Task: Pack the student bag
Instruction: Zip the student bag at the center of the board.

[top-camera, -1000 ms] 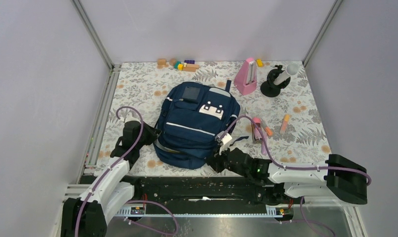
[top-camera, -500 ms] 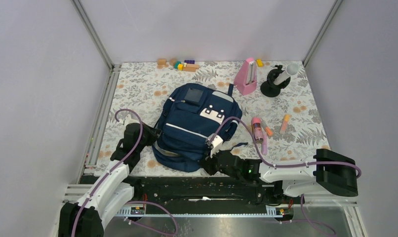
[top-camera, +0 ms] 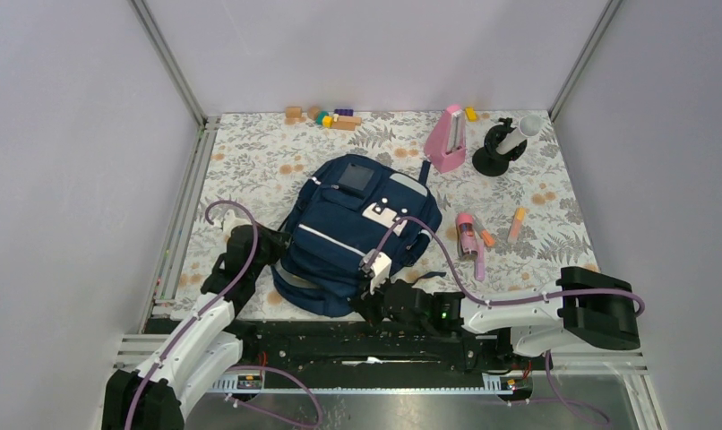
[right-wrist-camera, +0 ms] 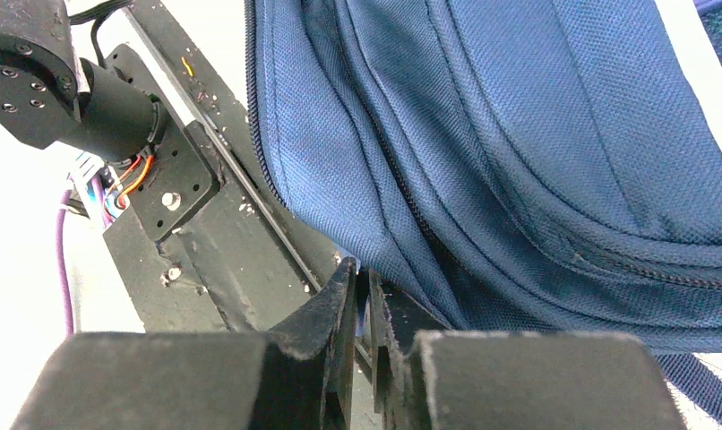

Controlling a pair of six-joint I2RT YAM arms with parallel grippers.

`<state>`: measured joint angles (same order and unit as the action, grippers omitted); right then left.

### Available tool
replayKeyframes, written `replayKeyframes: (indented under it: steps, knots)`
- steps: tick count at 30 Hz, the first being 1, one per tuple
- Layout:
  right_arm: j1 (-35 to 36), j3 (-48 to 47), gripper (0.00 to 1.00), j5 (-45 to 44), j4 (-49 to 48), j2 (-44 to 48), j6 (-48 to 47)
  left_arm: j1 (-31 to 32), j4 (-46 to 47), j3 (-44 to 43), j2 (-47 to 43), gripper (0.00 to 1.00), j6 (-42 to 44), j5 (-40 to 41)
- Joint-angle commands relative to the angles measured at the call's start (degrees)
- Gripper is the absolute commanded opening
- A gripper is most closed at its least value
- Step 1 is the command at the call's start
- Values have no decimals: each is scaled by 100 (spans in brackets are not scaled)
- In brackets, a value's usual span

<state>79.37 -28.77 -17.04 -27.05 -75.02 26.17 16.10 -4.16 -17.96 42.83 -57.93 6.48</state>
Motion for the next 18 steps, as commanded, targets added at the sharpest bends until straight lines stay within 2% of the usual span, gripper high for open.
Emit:
replayKeyframes:
  steps: [1, 2, 3, 5, 6, 9, 14, 18]
  knots:
    - [98, -173, 0, -194, -764, 1, 210, 61, 203, -150, -97, 0, 179, -62]
    - [92, -155, 0, -314, -709, 42, 203, 68, 123, -207, -113, 5, 343, -117]
    - [77, -150, 0, -423, -606, 87, 204, 69, 39, -273, -136, 17, 566, -188]
    - [-27, -225, 0, -558, -262, 135, 281, 77, -336, -520, -210, 55, 967, -206]
    - [-121, -236, 0, -504, -191, 130, 306, 84, -519, -635, -259, 68, 1134, -196]
    - [-442, -155, 0, -207, -299, 97, 432, 124, -1154, -1044, -370, 89, 1585, -67]
    - [-897, -278, 0, 282, -421, 22, 655, 425, -1743, -1410, -723, 94, 2163, -161]
    - [-1159, -486, 0, 587, -371, -99, 815, 1077, -1893, -1433, -991, 95, 2345, -143]
